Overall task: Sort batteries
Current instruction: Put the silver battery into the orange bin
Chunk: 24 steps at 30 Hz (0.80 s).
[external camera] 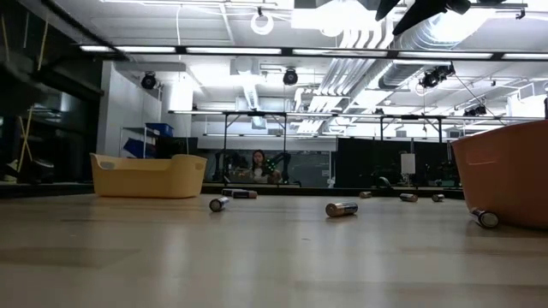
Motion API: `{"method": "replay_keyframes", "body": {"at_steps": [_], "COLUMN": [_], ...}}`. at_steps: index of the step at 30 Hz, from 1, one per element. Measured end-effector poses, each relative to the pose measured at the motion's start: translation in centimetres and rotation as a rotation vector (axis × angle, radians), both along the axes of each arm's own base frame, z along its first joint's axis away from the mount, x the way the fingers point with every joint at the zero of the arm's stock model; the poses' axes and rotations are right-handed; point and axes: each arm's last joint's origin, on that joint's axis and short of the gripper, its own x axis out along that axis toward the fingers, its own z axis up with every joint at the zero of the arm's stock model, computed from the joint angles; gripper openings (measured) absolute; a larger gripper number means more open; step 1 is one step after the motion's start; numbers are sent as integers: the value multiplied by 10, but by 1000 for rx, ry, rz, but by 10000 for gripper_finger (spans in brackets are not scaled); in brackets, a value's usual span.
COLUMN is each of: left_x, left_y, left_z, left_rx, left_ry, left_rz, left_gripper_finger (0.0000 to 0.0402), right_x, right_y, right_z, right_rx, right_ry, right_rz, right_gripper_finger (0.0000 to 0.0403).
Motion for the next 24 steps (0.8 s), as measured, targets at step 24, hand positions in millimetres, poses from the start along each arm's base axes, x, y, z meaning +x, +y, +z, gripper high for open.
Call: {"method": "replay_keyframes", "body": {"at_steps": [24], "left_x": [-11], "left_y": [7], "left_z": [-16], "left_rx": [-65], "left_ry": [64], "left_rz": [-75], "left_gripper_finger": [243], "right_x": [0], "right_y": [0], "right_z": [0], "right_rx": [17], "right_ry": [-13], "right_rz": [-12], "right_gripper_finger": [213]}}
